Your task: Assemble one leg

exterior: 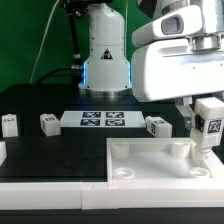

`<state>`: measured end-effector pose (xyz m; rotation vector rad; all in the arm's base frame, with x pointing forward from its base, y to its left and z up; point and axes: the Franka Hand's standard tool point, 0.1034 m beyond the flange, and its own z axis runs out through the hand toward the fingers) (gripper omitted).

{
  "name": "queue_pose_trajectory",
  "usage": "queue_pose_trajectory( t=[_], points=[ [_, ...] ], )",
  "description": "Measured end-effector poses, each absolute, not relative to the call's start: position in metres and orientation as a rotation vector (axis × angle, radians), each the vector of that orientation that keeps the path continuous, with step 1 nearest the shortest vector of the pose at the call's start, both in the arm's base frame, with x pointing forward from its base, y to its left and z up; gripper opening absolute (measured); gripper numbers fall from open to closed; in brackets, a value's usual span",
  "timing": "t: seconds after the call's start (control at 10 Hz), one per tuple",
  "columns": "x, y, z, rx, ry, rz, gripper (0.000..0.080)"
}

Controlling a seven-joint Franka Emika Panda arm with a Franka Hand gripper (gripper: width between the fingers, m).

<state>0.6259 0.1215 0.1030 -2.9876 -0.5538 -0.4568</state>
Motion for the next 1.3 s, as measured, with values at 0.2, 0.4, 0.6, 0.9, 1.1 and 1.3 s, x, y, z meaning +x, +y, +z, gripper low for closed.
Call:
queue_pose_trajectory(
  t=[0.2, 0.4, 0.6, 0.9, 1.1, 1.3],
  points=[
    [0.618, 0.12, 0.092, -2.989, -0.551, -0.46, 0.0287],
    [0.617, 0.118, 0.082, -2.99, -0.545, -0.474, 0.0287],
    [0.617, 0.118, 0.079, -2.989, -0.54, -0.473, 0.0287],
    [0.623, 0.121, 0.075, -2.985, -0.54, -0.492, 0.0287],
    [0.623, 0.12, 0.07, -2.985, -0.538, -0.5, 0.0287],
    [0.622, 0.12, 0.063, -2.984, -0.535, -0.508, 0.0287]
  ],
)
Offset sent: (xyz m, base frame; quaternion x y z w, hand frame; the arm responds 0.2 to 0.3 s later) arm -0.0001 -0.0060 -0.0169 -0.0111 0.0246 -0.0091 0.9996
